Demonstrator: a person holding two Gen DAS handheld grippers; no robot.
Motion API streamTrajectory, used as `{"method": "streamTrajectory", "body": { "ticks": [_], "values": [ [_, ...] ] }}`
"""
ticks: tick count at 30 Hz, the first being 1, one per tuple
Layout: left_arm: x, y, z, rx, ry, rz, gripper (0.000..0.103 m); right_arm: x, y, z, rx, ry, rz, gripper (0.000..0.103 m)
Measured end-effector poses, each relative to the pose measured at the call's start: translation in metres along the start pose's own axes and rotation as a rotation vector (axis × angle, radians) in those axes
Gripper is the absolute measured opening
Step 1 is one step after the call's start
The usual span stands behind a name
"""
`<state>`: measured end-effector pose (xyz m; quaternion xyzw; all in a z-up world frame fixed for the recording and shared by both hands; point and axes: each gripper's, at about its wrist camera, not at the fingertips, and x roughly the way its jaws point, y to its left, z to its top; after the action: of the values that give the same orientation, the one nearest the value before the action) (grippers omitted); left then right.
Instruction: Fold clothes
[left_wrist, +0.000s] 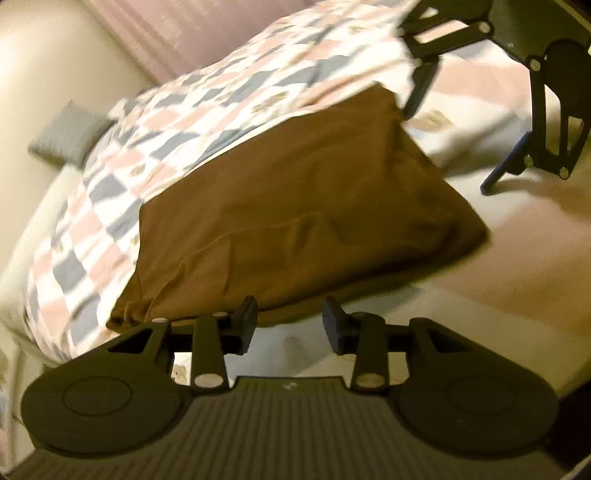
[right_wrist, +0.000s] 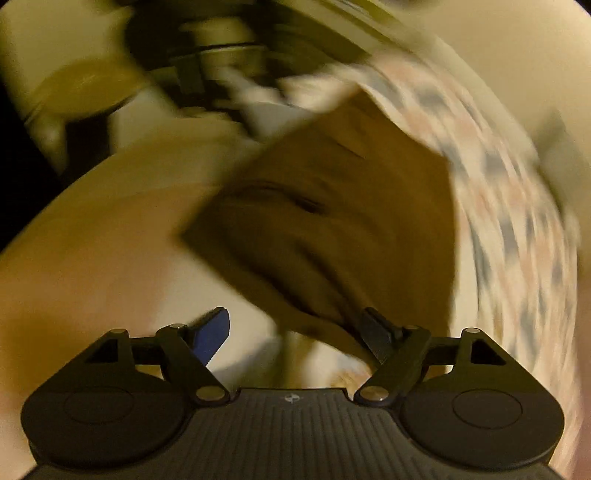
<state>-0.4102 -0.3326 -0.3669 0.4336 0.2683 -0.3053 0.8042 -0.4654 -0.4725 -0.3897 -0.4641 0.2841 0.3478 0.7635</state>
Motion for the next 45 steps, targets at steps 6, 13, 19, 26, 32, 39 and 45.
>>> {"method": "streamTrajectory", "body": {
  "ticks": [6, 13, 19, 26, 32, 39, 45],
  "values": [
    [-0.003, -0.033, -0.006, 0.137, -0.046, 0.023, 0.039, 0.019, 0.030, 0.011, -0.187, -0.108, -0.127, 0.077],
    [0.000, -0.064, -0.013, 0.356, -0.111, 0.107, 0.044, 0.026, 0.024, 0.019, -0.261, -0.149, -0.079, 0.015],
    [0.012, -0.073, -0.006, 0.456, -0.180, 0.128, 0.049, 0.009, -0.008, 0.031, -0.187, -0.180, -0.070, 0.014],
    [0.036, -0.073, 0.004, 0.423, -0.175, 0.115, 0.026, 0.006, -0.031, 0.042, -0.150, -0.206, -0.057, 0.014],
    [0.046, -0.063, 0.009, 0.324, -0.137, 0.095, 0.011, 0.009, -0.043, 0.014, -0.132, -0.119, -0.076, 0.047],
    [0.039, -0.043, 0.020, 0.241, -0.144, 0.095, 0.012, 0.031, -0.067, -0.060, -0.259, 0.070, -0.194, 0.048],
    [0.047, -0.062, 0.011, 0.328, -0.133, 0.107, 0.021, 0.058, -0.064, -0.073, -0.416, 0.006, -0.240, 0.049]
  ]
}}
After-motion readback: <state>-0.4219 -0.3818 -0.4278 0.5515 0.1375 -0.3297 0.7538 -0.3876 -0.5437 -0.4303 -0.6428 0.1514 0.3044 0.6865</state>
